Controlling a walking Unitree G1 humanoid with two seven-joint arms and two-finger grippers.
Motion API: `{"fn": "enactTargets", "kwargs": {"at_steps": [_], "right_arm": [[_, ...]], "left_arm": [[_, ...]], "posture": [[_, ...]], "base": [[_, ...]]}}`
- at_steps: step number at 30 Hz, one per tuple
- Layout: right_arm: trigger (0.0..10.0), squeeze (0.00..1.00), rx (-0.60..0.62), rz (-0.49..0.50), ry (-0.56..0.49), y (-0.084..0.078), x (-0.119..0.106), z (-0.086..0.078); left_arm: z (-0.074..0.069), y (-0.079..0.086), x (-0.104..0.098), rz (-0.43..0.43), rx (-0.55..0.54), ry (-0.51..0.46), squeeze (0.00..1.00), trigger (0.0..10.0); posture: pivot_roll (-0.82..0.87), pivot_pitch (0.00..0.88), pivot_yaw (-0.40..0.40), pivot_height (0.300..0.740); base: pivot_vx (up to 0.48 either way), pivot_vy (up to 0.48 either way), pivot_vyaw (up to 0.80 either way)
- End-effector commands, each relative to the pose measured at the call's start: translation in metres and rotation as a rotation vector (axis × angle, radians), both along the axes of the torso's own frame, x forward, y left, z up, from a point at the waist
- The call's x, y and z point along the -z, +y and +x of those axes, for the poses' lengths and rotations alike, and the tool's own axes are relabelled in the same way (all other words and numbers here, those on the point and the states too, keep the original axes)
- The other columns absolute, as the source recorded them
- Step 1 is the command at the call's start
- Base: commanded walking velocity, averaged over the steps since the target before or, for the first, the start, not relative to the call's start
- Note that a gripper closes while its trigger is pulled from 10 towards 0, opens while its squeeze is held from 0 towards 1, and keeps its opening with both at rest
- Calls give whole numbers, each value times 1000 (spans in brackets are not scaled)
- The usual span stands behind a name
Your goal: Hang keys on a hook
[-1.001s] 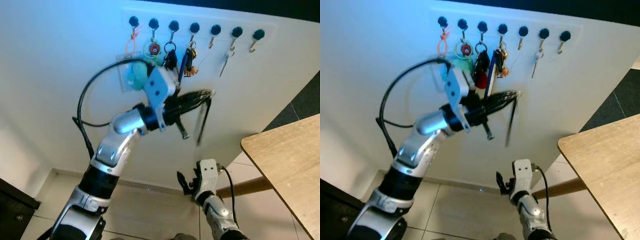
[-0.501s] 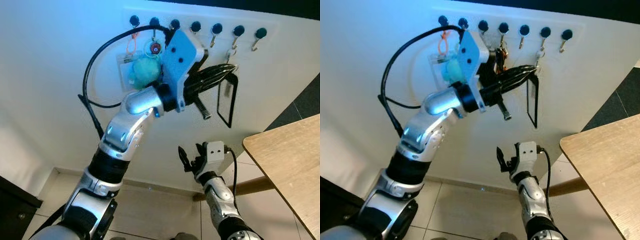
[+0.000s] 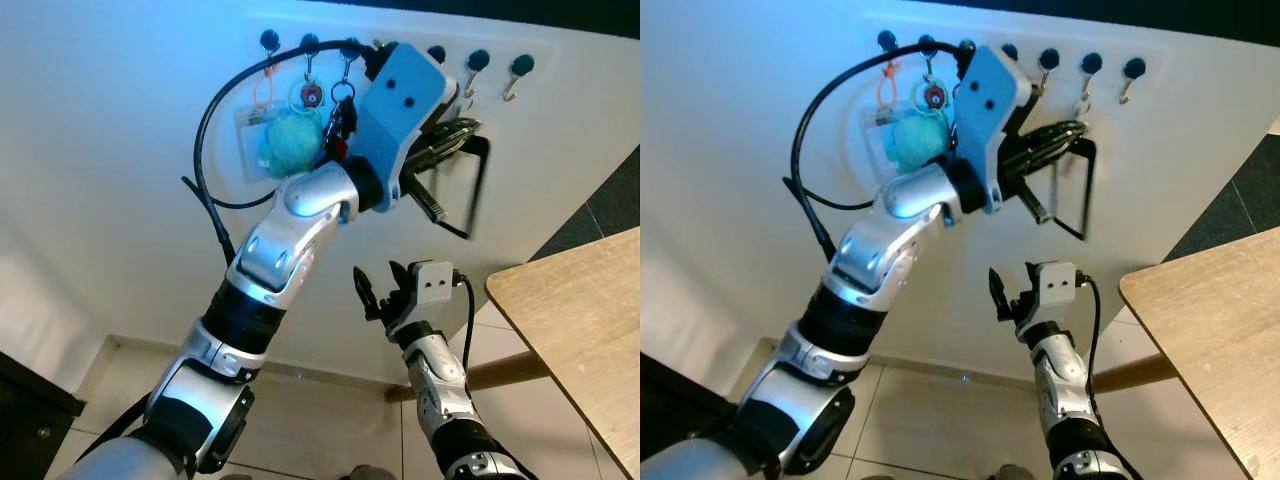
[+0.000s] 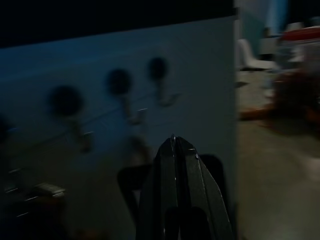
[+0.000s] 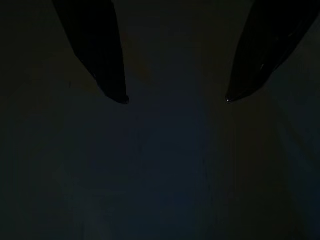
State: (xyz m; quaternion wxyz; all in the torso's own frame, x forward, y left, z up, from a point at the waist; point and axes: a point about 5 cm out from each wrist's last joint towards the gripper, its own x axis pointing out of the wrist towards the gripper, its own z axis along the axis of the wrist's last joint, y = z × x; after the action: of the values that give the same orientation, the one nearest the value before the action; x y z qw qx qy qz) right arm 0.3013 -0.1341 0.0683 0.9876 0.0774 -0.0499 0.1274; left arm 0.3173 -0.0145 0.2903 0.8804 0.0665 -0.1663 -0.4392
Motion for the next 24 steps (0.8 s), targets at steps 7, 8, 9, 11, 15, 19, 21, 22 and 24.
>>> {"fn": "enactTargets", "kwargs": {"at_steps": [7,8,9,11,15,19,21,22,24], "right_arm": [[10000,0,-7,10,-1,1,-4,1],[10000,0,-8,11,-1,1,-5,1],[10000,0,-9,12,-2,2,-5,1],[10000,0,-11,15,-6,3,-7,1],[10000,0,-13,17,-9,3,-8,1],[10000,0,-15,24,-25,3,-13,3],[10000,0,-15,25,-28,3,-13,3],[10000,0,-15,25,-28,3,-13,3],[10000,0,-16,24,-29,2,-14,3]], "left_arm": [[13,9,-9,-69,-148,-31,0,10000],[15,10,-9,-76,-158,-31,0,10000],[16,11,-10,-82,-167,-32,0,10000],[20,16,-13,-99,-189,-37,0,10000],[22,18,-14,-110,-199,-41,0,10000],[23,20,-17,-144,-187,-33,0,10000],[20,18,-18,-148,-152,-34,0,10000],[20,18,-18,-148,-152,-34,0,10000],[15,13,-18,-137,-104,-42,0,10000]], "posture": [[79,58,-41,740],[79,58,-41,740],[80,57,-42,740],[80,57,-42,740],[80,59,-44,740],[80,59,-44,740],[79,61,-46,740],[79,61,-46,740],[79,61,-45,740]], "base": [[0,0,0],[0,0,0],[0,0,0],[0,0,0],[0,0,0],[0,0,0],[0,0,0],[0,0,0],[0,0,0]]}}
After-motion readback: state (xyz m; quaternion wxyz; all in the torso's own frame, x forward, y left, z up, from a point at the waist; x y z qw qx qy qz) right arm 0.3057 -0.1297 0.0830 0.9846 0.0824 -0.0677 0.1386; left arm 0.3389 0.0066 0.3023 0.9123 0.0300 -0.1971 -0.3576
